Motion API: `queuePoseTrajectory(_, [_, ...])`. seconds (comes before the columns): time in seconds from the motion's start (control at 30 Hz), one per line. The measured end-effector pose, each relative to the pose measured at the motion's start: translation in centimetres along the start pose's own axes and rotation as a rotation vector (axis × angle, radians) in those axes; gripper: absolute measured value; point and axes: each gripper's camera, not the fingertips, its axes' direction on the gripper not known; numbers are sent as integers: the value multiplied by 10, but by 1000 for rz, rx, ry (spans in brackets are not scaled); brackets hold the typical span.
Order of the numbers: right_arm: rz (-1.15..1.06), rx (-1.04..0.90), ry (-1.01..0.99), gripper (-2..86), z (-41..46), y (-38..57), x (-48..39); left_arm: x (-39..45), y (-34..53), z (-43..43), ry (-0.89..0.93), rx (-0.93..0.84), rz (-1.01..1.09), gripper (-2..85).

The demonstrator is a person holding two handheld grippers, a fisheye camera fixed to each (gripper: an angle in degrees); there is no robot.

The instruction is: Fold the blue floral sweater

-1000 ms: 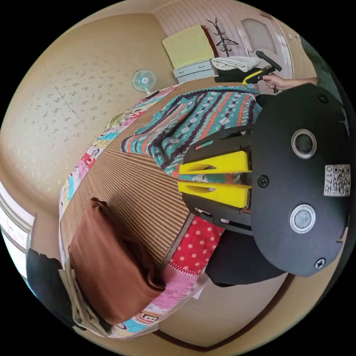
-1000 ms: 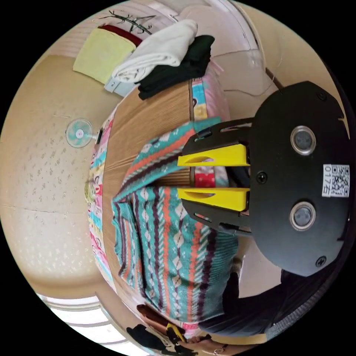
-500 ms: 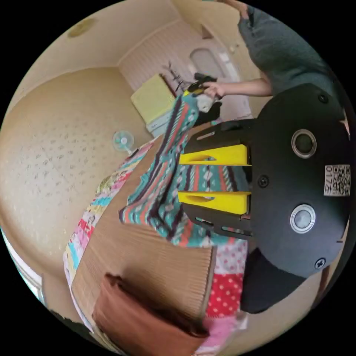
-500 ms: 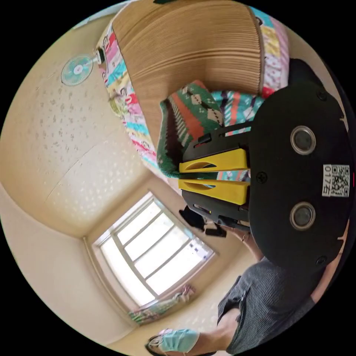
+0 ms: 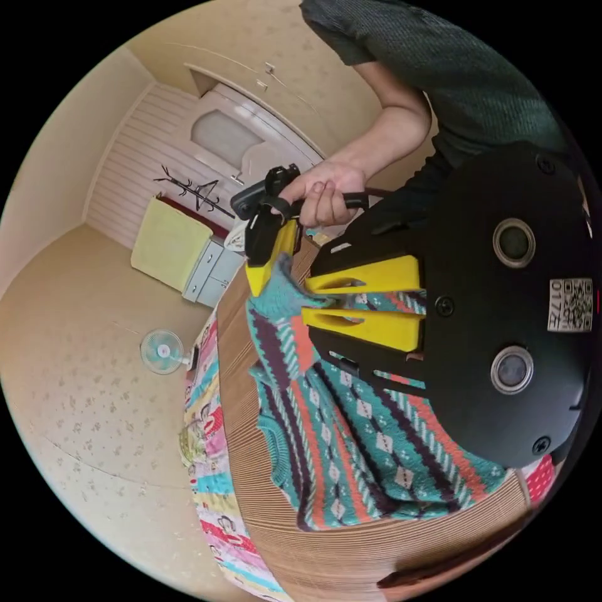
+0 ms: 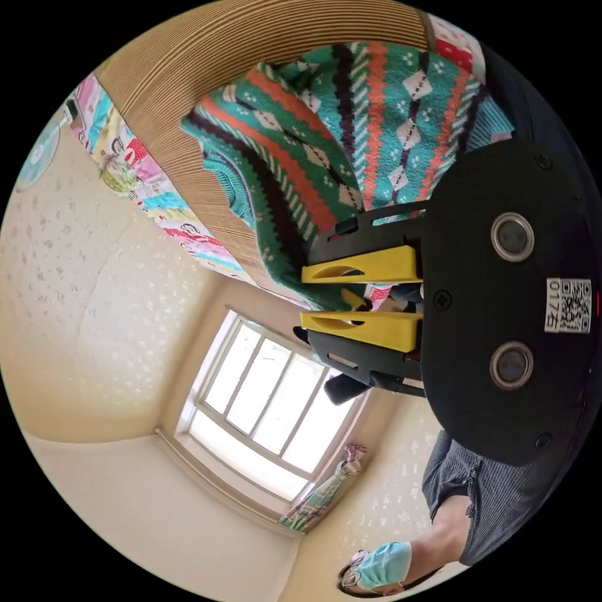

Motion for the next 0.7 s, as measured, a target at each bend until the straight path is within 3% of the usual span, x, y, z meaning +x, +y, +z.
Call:
queuePoseTrajectory(0.17, [52, 288, -9, 16, -90, 39, 50, -71, -43, -60, -93, 128, -52, 43])
queuePoseTrajectory(0.27, [114, 287, 91, 14, -115, 52, 76, -181, -32, -97, -47, 196, -233, 46])
queuePoseTrajectory(0.37, [138, 275, 187, 20, -115, 67, 97, -299, 41, -89, -200, 108, -534, 59])
queuePoseTrajectory(0.43, [164, 251, 254, 29, -103, 73, 112, -368, 125, -68, -237, -43, -831, 114])
queuePoseTrajectory(0.53, [179, 177, 419, 57, -68, 68, 130, -369, 204, -70, -145, 67, -941, 127])
queuePoseTrajectory(0.7, [38, 60, 718, 105, 16, 4, 136, -319, 211, -85, -254, 140, -777, 125])
